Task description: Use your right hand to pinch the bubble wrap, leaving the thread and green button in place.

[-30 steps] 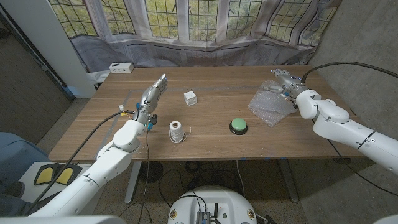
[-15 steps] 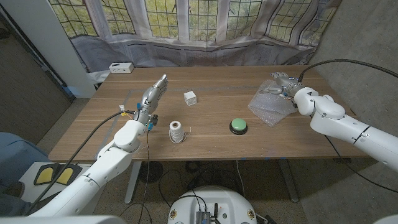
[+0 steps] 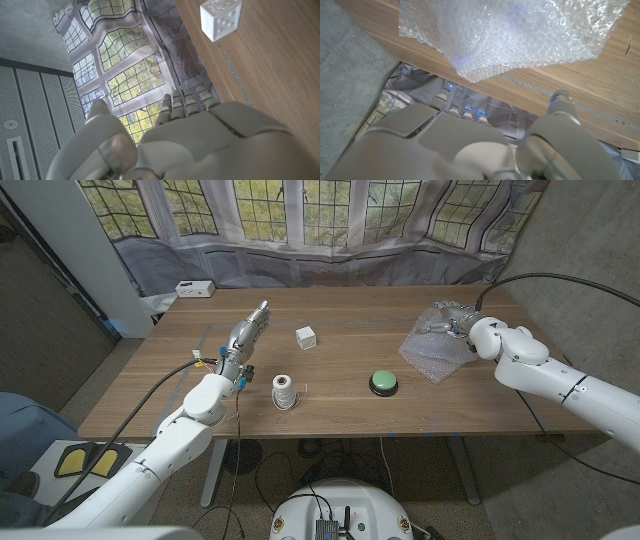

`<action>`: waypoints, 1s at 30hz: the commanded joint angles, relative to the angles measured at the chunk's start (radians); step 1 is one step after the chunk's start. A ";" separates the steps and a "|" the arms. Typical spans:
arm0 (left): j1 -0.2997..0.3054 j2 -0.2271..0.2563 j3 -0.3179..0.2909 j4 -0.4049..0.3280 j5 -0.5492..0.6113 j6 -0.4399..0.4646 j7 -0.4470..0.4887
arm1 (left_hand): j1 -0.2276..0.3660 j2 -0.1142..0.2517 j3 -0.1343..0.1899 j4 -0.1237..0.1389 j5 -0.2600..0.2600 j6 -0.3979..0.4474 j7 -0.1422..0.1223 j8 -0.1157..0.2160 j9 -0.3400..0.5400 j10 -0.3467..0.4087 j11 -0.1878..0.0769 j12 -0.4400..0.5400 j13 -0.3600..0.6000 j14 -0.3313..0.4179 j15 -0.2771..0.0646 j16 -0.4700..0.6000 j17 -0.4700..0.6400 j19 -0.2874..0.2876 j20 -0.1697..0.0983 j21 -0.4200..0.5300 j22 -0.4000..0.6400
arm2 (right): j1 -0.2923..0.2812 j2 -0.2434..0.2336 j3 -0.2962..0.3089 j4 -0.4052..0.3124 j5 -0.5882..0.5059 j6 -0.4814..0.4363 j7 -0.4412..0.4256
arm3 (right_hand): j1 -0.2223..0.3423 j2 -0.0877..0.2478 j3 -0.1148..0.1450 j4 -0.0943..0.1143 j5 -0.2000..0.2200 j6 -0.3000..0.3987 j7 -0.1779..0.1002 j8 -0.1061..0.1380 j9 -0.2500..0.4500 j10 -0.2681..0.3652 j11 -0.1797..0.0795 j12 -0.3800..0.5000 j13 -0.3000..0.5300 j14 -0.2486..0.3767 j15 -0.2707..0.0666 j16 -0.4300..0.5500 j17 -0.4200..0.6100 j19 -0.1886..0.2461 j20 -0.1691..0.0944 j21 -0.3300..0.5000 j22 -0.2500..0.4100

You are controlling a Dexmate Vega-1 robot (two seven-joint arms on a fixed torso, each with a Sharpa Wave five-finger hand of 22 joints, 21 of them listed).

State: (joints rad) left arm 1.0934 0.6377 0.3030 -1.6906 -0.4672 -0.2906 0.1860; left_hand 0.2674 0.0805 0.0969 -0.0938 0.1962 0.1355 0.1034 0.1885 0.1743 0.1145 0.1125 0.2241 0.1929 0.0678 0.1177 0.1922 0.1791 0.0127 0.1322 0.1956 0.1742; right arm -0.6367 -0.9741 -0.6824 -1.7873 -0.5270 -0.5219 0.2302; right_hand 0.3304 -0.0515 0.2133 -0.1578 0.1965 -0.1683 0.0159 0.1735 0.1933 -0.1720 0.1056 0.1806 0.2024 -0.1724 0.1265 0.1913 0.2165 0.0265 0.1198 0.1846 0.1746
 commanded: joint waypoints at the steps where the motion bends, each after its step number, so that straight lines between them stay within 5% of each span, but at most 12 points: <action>1: -0.004 0.000 0.003 0.004 -0.003 0.004 -0.003 | 0.005 -0.001 0.004 -0.005 -0.003 0.001 -0.007 0.000 0.006 0.001 -0.002 -0.002 0.004 -0.003 0.001 -0.002 0.003 -0.003 0.009 -0.002 0.005 | 0.034 0.020 -0.032 0.028 -0.017 0.001 0.045 | 0.006 -0.010 -0.004 0.003 0.006 -0.068 0.007 0.000 0.005 -0.081 0.005 0.000 0.003 -0.062 0.011 -0.006 0.003 -0.007 0.010 -0.001 0.002; 30: -0.010 0.005 0.011 0.003 -0.004 0.021 -0.005 | 0.005 0.002 0.005 -0.006 -0.004 0.004 -0.008 0.001 0.006 0.005 0.000 -0.003 0.004 0.002 0.003 -0.001 0.003 -0.013 0.011 -0.004 0.005 | 0.124 0.074 -0.114 0.157 -0.025 0.000 0.151 | 0.029 -0.007 0.002 0.003 0.014 -0.117 0.016 0.003 0.006 -0.118 0.010 0.004 0.003 -0.080 0.010 -0.001 0.003 -0.034 0.030 -0.002 0.002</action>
State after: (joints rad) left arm 1.0876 0.6414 0.3088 -1.6882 -0.4720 -0.2709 0.1829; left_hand 0.2674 0.0804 0.0969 -0.0938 0.1962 0.1355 0.1034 0.1886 0.1743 0.1144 0.1125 0.2242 0.1928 0.0678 0.1177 0.1923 0.1791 0.0074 0.1375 0.1905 0.1742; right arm -0.5446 -0.9155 -0.7621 -1.6677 -0.5368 -0.5087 0.3407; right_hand 0.3492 -0.0589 0.2134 -0.1578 0.2042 -0.1736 0.0214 0.1735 0.1978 -0.1718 0.1055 0.1806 0.2022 -0.1740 0.1282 0.1847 0.2162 -0.0022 0.1414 0.1846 0.1744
